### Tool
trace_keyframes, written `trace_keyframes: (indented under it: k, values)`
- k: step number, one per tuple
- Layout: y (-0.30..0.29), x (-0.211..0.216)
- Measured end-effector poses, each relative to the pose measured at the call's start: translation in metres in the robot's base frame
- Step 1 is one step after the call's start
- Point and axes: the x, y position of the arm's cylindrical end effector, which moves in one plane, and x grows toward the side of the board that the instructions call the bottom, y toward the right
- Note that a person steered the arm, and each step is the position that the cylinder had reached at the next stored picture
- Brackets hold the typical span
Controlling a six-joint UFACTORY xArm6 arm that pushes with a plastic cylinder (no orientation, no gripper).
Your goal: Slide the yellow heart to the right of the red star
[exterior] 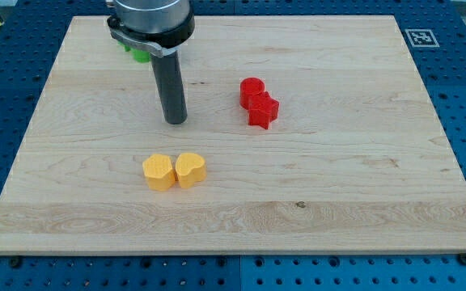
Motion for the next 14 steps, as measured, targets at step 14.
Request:
trace_keyframes:
  k: [14]
  values:
    - [0.028,0.109]
